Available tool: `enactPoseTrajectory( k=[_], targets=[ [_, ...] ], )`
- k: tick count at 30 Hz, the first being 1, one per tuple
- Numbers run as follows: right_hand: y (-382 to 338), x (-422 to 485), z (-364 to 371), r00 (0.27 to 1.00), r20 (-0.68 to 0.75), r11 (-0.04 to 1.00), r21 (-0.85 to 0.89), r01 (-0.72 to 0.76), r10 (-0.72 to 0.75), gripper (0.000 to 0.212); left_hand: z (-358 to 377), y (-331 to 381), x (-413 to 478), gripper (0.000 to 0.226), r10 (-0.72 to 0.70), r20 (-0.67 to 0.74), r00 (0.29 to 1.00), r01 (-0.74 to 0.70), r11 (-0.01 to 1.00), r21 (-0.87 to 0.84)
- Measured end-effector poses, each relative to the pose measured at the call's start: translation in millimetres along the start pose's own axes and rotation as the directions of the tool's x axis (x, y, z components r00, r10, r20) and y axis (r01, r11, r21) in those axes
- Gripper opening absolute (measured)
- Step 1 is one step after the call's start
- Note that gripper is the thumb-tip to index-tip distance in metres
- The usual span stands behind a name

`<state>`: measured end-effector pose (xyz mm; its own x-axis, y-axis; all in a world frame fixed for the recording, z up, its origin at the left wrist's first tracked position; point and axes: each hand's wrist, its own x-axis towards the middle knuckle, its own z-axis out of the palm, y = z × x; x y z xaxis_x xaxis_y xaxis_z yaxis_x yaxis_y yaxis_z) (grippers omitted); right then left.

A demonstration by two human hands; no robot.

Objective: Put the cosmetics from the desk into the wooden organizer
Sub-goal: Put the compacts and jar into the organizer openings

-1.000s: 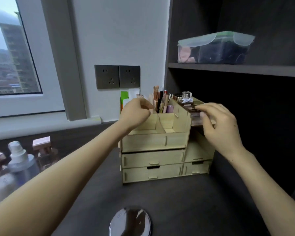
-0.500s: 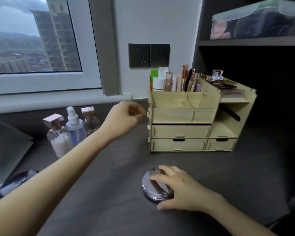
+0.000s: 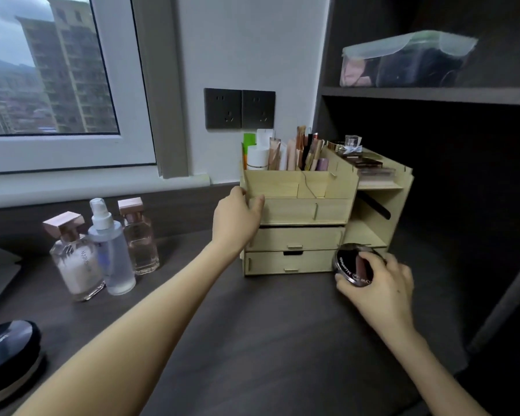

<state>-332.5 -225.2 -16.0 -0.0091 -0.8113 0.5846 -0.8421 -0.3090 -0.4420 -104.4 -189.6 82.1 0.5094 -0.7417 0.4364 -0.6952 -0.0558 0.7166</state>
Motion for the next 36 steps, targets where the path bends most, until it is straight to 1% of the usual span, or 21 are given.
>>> enactPoseTrajectory(
  k=[2,5,8,11,14,18,19,21,22,24,27,30,32,33,34,35,36],
  targets=[
    [11.8,20.4,-0.6,0.997,-0.046,0.994,-0.089,-0.058,0.054,0.062,3.5,-1.9,5.7,0.034,0.001,-0.038,0.999,0.0,1.0,0.012],
    [20.4,43.8,5.4,0.996,-0.027,0.985,-0.151,-0.085,0.081,0.062,4.9,-8.1,11.2,0.03,0.031,-0.061,0.998,-0.028,0.998,0.055],
    [19.4,58.2,14.7,0.996,0.018,0.988,-0.125,-0.088,0.091,0.062,5.6,-11.4,13.3,0.032,0.095,-0.034,0.995,-0.089,0.987,0.136],
    [21.5,65.4,24.6,0.991,0.064,0.99,-0.094,-0.108,0.114,0.06,6.2,-10.2,15.0,0.031,0.114,-0.025,0.993,-0.108,0.979,0.175],
    [28.4,66.8,30.8,0.993,0.087,0.996,-0.047,-0.073,0.077,0.056,6.8,-10.9,15.6,0.031,0.12,-0.03,0.992,-0.113,0.976,0.187],
    [32.4,62.5,31.7,0.999,0.033,0.999,0.009,-0.038,0.037,0.044,7.1,-14.2,14.6,0.03,0.142,-0.046,0.989,-0.131,0.974,0.184],
    [34.0,60.8,33.8,1.0,0.018,1.0,0.006,0.002,-0.002,0.039,7.2,-14.9,14.7,0.03,0.148,-0.05,0.988,-0.137,0.973,0.185],
    [40.3,56.7,39.9,0.992,0.018,0.992,-0.007,0.128,-0.128,0.03,7.2,-16.3,14.9,0.03,0.163,-0.058,0.985,-0.149,0.97,0.19],
    [44.7,56.1,43.0,0.984,0.034,0.985,-0.004,0.175,-0.175,0.035,7.4,-16.9,15.1,0.03,0.171,-0.064,0.983,-0.156,0.969,0.192],
    [50.8,59.8,42.8,0.976,0.092,0.981,0.032,0.193,-0.195,0.053,7.9,-17.5,14.6,0.031,0.183,-0.072,0.981,-0.167,0.968,0.189],
    [47.9,68.3,32.6,0.968,0.197,0.988,0.042,0.152,-0.157,0.06,8.3,-17.8,14.3,0.03,0.188,-0.076,0.979,-0.171,0.968,0.181],
    [42.6,77.4,29.2,0.917,0.361,0.984,0.008,0.18,-0.17,0.07,5.5,-18.7,15.0,0.029,0.16,-0.066,0.985,-0.15,0.979,0.136],
    [37.6,78.8,24.7,0.896,0.417,0.984,-0.023,0.176,-0.151,0.074,-0.4,-20.1,13.0,0.03,0.153,-0.034,0.988,-0.149,0.983,0.103],
    [33.4,76.1,20.9,0.907,0.402,0.989,-0.018,0.148,-0.128,0.072,-5.6,-21.6,10.4,0.031,0.16,-0.019,0.987,-0.158,0.982,0.1],
    [27.5,70.6,16.9,0.938,0.328,0.993,-0.007,0.121,-0.112,0.068,-12.2,-24.1,7.3,0.03,0.17,-0.013,0.985,-0.167,0.98,0.104],
    [19.9,62.2,13.5,0.973,0.2,0.993,0.002,0.117,-0.115,0.061,-20.7,-27.3,3.7,0.03,0.177,-0.018,0.984,-0.174,0.979,0.109],
    [9.5,51.7,10.1,0.989,0.051,0.991,0.009,0.136,-0.136,0.053,-30.9,-31.4,-0.4,0.03,0.181,-0.028,0.983,-0.177,0.978,0.114]
  ],
)
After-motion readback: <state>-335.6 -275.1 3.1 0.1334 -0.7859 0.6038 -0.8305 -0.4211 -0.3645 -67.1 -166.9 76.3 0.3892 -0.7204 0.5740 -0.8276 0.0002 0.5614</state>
